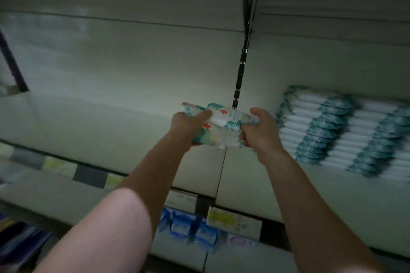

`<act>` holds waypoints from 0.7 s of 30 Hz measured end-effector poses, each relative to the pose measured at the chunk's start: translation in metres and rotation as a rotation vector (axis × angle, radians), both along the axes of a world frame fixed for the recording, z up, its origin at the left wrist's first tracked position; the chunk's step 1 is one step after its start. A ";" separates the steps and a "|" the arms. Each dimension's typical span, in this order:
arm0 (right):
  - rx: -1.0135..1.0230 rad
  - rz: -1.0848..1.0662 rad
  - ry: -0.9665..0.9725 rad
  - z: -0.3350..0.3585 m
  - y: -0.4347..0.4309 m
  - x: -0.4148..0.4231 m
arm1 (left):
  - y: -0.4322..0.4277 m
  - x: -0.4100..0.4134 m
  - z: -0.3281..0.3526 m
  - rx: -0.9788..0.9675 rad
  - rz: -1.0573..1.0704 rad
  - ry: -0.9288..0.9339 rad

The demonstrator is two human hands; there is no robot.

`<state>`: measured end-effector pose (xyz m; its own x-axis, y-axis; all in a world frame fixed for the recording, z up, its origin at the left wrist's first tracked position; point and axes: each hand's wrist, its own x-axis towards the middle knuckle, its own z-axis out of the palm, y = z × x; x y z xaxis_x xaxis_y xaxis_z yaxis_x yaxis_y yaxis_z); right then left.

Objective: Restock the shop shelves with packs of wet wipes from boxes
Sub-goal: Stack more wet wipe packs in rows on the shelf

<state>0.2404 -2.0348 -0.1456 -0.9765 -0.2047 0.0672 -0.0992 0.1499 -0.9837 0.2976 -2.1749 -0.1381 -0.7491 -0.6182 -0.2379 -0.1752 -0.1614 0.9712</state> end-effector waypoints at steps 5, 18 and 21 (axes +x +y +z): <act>0.124 -0.019 0.074 0.008 -0.006 -0.029 | -0.009 -0.044 0.013 -0.196 -0.108 0.012; 0.535 -0.212 0.237 -0.014 -0.004 -0.073 | -0.020 -0.085 -0.008 -0.047 -0.135 -0.178; 0.632 -0.209 0.273 -0.017 -0.004 -0.073 | -0.029 -0.084 -0.011 -0.055 -0.096 -0.182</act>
<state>0.1677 -2.0387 -0.1629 -0.9648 -0.0958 0.2450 -0.2363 0.7249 -0.6471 0.2138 -2.2039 -0.1494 -0.7527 -0.5619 -0.3431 -0.3610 -0.0837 0.9288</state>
